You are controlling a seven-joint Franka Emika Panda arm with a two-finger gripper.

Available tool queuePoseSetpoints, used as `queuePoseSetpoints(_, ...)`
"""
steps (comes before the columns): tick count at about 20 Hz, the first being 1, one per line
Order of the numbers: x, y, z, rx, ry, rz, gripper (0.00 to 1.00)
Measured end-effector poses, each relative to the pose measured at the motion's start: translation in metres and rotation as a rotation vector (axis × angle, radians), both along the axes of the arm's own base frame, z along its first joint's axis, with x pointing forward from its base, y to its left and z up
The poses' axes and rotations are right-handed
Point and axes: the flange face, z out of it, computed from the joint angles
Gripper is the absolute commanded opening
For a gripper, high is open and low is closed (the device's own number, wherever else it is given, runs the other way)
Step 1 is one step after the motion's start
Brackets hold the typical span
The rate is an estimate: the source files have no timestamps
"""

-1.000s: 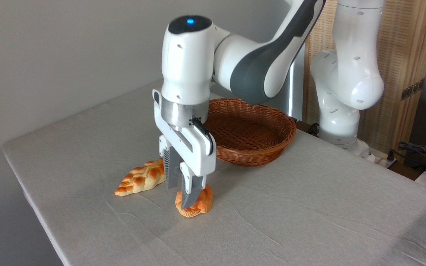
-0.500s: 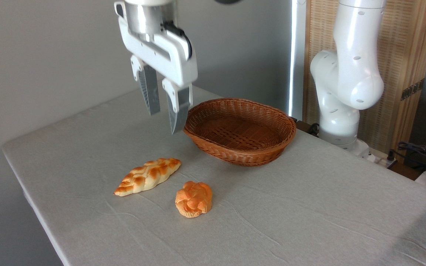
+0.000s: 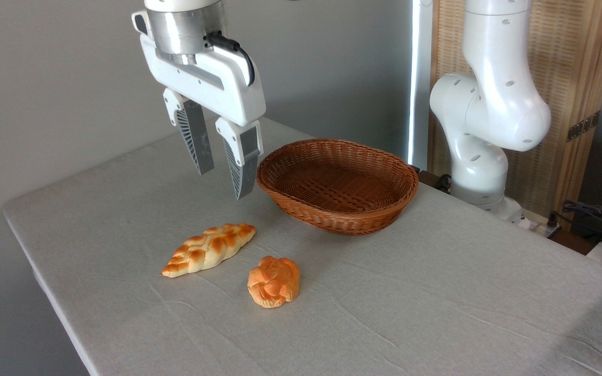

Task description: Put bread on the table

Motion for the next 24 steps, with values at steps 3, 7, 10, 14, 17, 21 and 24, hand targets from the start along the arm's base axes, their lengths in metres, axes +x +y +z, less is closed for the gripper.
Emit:
queuePoseSetpoints(3, 0.005, 0.002, 0.004, 0.010, -0.012, 0.002, 1.00)
queuePoseSetpoints(7, 0.004, -0.014, 0.005, 0.029, -0.016, -0.031, 1.00)
queuePoseSetpoints(10, 0.003, -0.019, 0.005, 0.046, -0.018, -0.043, 1.00)
queuePoseSetpoints(14, 0.003, -0.016, 0.005, 0.047, -0.017, -0.040, 1.00)
queuePoseSetpoints(17, 0.004, -0.014, 0.004, 0.076, -0.018, -0.041, 1.00)
queuePoseSetpoints(21, 0.004, -0.012, 0.004, 0.098, -0.020, -0.043, 1.00)
queuePoseSetpoints(24, 0.004, -0.011, 0.004, 0.098, -0.021, -0.042, 1.00)
